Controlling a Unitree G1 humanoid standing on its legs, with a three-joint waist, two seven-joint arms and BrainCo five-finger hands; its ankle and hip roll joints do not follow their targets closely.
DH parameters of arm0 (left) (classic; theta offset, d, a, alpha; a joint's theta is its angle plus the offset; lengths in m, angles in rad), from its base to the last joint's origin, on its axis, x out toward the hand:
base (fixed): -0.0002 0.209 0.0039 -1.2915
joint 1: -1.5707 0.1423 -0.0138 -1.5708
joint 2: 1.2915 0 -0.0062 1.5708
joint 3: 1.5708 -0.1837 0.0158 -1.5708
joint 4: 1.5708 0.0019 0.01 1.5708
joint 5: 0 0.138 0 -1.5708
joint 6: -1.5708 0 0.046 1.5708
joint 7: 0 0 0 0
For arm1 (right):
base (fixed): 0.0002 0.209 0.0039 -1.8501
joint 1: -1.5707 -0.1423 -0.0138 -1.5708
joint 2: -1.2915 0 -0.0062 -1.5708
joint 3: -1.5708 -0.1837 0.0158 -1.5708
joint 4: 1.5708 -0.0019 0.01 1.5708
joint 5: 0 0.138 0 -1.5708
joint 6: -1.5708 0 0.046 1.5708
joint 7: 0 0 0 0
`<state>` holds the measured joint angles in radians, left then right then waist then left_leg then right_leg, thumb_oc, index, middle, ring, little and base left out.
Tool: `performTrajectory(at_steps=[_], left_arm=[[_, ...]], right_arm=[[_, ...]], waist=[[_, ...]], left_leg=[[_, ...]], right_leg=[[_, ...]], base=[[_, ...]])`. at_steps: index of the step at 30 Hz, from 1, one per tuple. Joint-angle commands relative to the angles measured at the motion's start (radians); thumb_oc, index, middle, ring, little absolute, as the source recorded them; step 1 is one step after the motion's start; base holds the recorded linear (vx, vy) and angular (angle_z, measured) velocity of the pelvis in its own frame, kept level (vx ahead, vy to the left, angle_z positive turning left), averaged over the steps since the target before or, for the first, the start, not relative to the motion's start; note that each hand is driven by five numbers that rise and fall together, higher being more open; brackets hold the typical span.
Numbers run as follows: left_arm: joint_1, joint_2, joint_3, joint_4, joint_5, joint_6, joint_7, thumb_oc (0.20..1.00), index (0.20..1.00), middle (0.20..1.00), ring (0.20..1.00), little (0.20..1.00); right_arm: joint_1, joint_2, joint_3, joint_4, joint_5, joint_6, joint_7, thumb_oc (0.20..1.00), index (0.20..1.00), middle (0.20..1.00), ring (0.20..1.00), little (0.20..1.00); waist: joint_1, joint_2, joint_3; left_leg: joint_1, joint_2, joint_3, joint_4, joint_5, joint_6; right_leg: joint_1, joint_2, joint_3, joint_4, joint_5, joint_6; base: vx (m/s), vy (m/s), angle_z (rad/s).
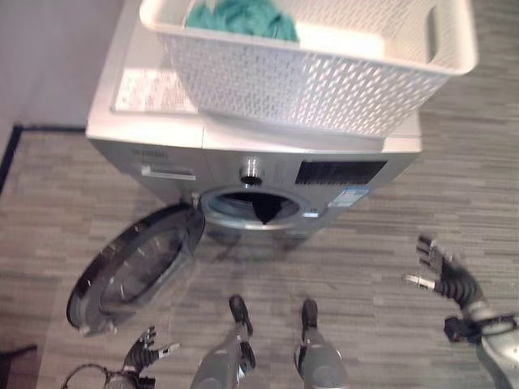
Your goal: Grab the laundry basket,head to the washer,open it,put in the laundry and shut it.
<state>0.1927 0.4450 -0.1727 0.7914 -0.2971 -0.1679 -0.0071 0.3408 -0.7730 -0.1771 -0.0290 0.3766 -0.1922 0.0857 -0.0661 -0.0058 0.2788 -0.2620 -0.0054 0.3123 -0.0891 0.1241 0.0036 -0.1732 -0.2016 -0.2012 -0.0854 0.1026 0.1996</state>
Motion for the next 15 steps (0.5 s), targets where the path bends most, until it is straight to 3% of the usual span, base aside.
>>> performTrajectory(at_steps=[1,2,4,5,9,10,11,12,13,14,15], left_arm=[[0.011,0.022,0.056,0.081,0.070,0.008,0.015,1.000,1.000,1.000,1.000,1.000],[0.015,0.001,0.061,0.122,0.113,0.017,0.006,1.000,1.000,1.000,1.000,1.000],[0.017,-0.008,0.060,0.141,0.129,0.020,-0.001,1.000,1.000,1.000,1.000,1.000],[0.022,-0.032,0.039,0.188,0.175,0.031,-0.007,1.000,1.000,1.000,1.000,1.000],[0.022,-0.043,0.026,0.226,0.183,0.033,-0.007,1.000,1.000,1.000,1.000,1.000],[0.013,-0.026,0.005,0.243,0.187,0.035,-0.004,1.000,1.000,1.000,1.000,1.000],[0.012,-0.024,0.002,0.248,0.188,0.037,-0.003,1.000,1.000,1.000,1.000,1.000],[0.013,-0.028,0.007,0.249,0.187,0.037,-0.002,1.000,1.000,1.000,1.000,1.000],[0.003,-0.007,-0.016,0.267,0.181,0.036,0.006,1.000,1.000,1.000,1.000,1.000],[0.007,-0.018,-0.004,0.268,0.181,0.035,0.006,1.000,1.000,1.000,1.000,1.000],[-0.002,0.009,-0.024,0.277,0.174,0.036,0.007,1.000,1.000,1.000,1.000,1.000]], right_arm=[[-0.123,-0.075,-0.088,0.011,-0.095,-0.083,-0.115,1.000,1.000,1.000,1.000,1.000],[-0.142,-0.161,-0.177,-0.051,-0.197,-0.089,-0.137,1.000,1.000,1.000,1.000,1.000],[-0.169,-0.206,-0.211,-0.063,-0.228,-0.094,-0.154,1.000,1.000,1.000,1.000,1.000],[-0.274,-0.319,-0.255,-0.069,-0.263,-0.122,-0.204,1.000,1.000,1.000,1.000,1.000],[-0.478,-0.412,-0.187,-0.027,-0.244,-0.141,-0.246,1.000,1.000,1.000,1.000,1.000],[-0.643,-0.521,-0.084,0.005,-0.252,-0.133,-0.243,1.000,1.000,1.000,1.000,1.000],[-0.749,-0.564,0.002,0.042,-0.245,-0.127,-0.242,1.000,1.000,1.000,1.000,1.000],[-0.777,-0.566,0.028,0.050,-0.245,-0.128,-0.242,1.000,1.000,1.000,1.000,1.000],[-0.984,-0.628,0.212,0.117,-0.241,-0.113,-0.238,1.000,1.000,1.000,1.000,1.000],[-1.062,-0.626,0.287,0.137,-0.241,-0.116,-0.240,1.000,1.000,1.000,1.000,1.000],[-1.186,-0.649,0.411,0.191,-0.229,-0.101,-0.210,1.000,1.000,1.000,1.000,1.000]], waist=[[0.009,-0.047,-0.056],[0.017,-0.053,-0.083],[0.020,-0.054,-0.095],[0.033,-0.056,-0.130],[0.056,-0.058,-0.159],[0.093,-0.069,-0.171],[0.101,-0.075,-0.176],[0.095,-0.074,-0.176],[0.130,-0.097,-0.180],[0.116,-0.091,-0.182],[0.144,-0.116,-0.181]], left_leg=[[-0.018,0.065,-0.042,0.002,0.033,-0.071],[-0.006,0.067,-0.045,0.002,0.016,-0.069],[-0.006,0.066,-0.047,0.002,0.014,-0.067],[0.011,0.066,-0.048,0.002,-0.001,-0.068],[0.016,0.061,-0.054,0.002,-0.004,-0.067],[0.025,0.059,-0.061,0.002,-0.011,-0.069],[0.026,0.058,-0.063,0.002,-0.011,-0.070],[0.023,0.057,-0.063,0.002,-0.007,-0.068],[0.027,0.055,-0.068,0.002,-0.010,-0.071],[0.023,0.054,-0.067,0.002,-0.006,-0.069],[0.026,0.054,-0.074,0.002,-0.009,-0.071]], right_leg=[[-0.001,-0.021,-0.028,0.008,0.132,0.044],[0.009,-0.025,-0.033,0.004,0.140,0.052],[0.009,-0.029,-0.035,0.002,0.150,0.054],[0.024,-0.034,-0.042,-0.002,0.157,0.059],[0.033,-0.043,-0.055,-0.002,0.170,0.062],[0.044,-0.045,-0.067,-0.002,0.172,0.062],[0.047,-0.046,-0.073,-0.002,0.175,0.062],[0.044,-0.047,-0.072,-0.002,0.178,0.062],[0.055,-0.048,-0.081,-0.002,0.181,0.062],[0.050,-0.049,-0.080,-0.002,0.185,0.062],[0.058,-0.048,-0.087,-0.002,0.185,0.062]], base=[[0.16,0.012,0.12],[0.14,0.014,0.06],[0.12,0.022,0.09],[0.14,0.028,0.10],[0.10,0.018,0.09],[0.05,0.008,0.08],[0.05,0.007,0.14],[0.02,0.008,0.19],[0.00,0.007,0.18],[0.03,-0.010,0.08],[0.00,-0.009,0.07]])
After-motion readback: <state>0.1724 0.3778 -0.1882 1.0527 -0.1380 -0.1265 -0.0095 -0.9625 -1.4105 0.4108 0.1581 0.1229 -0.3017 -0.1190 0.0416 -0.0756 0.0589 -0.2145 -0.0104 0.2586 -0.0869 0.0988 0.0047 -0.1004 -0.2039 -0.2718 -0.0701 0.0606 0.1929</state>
